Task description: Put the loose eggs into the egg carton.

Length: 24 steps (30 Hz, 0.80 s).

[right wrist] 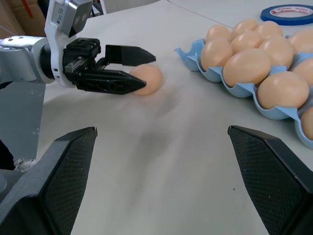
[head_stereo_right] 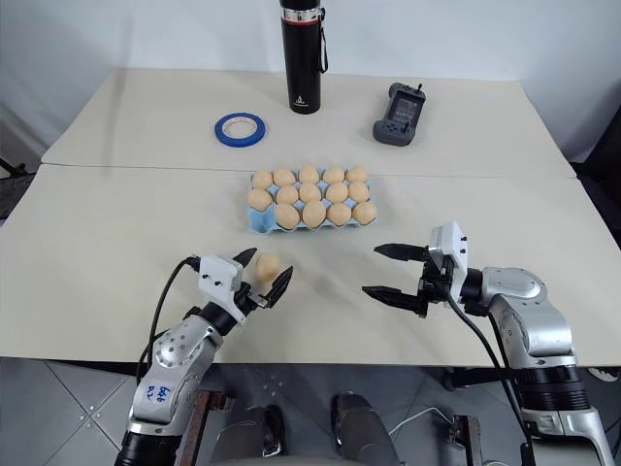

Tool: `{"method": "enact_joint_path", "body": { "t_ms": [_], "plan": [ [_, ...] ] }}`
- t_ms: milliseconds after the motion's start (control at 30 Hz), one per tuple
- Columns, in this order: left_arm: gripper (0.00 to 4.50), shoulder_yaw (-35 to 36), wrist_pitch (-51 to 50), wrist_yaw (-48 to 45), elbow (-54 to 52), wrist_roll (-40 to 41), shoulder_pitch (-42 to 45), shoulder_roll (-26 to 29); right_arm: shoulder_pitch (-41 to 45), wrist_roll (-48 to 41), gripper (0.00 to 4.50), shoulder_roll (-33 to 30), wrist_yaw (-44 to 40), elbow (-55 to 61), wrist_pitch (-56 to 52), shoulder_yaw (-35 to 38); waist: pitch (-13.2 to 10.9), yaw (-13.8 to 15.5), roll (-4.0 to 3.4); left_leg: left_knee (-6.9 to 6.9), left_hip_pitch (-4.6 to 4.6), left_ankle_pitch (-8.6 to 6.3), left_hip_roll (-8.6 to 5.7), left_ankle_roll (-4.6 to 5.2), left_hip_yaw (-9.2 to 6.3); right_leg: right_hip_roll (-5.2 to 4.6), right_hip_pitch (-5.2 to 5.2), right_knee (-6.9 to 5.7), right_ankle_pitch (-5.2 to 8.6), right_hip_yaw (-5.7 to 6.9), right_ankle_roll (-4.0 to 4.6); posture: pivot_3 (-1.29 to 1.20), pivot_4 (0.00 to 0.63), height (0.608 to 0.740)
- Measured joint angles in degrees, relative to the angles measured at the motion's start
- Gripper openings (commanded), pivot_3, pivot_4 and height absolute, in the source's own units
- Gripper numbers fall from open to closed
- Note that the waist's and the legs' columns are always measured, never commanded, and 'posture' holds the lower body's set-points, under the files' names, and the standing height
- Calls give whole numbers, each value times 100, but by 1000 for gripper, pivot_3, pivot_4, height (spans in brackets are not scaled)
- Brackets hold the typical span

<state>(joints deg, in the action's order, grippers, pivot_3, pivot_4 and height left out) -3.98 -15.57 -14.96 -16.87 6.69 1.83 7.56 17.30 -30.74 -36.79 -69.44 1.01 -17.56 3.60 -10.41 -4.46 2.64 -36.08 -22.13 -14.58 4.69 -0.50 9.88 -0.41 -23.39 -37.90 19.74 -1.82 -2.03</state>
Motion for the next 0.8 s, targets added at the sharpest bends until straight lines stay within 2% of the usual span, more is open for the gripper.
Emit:
{"method": "enact_joint_path", "body": {
  "t_ms": [67,200,300,433,567,800],
  "plan": [
    [3563,-27,-69,28,2,-2,27,-12,1,9,4500,0,21,0,0,0,0,-7,0,2,0,1,0,-2,0,1,0,0,0,0,0,0,150,740],
    [2217,-66,-136,53,37,-5,29,-34,3,38,4500,0,61,-1,0,0,0,-1,0,2,0,3,0,-6,0,0,-1,1,0,0,0,0,150,740],
    [1560,-70,-164,60,37,-17,41,-33,3,53,4500,0,102,-1,0,0,0,1,0,0,0,3,0,-5,0,0,0,1,0,0,-1,0,150,740],
    [1403,-114,-179,127,37,-115,282,-16,3,58,4500,-2,119,-2,0,0,0,17,0,-1,0,4,-1,-3,-1,0,0,-1,-1,0,-2,0,150,740],
    [1403,-47,-238,337,121,-182,1111,-92,7,88,4500,-6,142,-7,2,0,0,60,0,-4,-1,7,-4,-1,-1,0,3,0,-6,-3,-10,0,150,740],
    [1403,164,-6,784,1033,-397,2120,-198,19,144,4500,-6,165,-35,5,-5,0,132,0,-3,-2,15,-3,-19,3,2,0,2,-6,-5,-12,0,150,740]
  ]
}}
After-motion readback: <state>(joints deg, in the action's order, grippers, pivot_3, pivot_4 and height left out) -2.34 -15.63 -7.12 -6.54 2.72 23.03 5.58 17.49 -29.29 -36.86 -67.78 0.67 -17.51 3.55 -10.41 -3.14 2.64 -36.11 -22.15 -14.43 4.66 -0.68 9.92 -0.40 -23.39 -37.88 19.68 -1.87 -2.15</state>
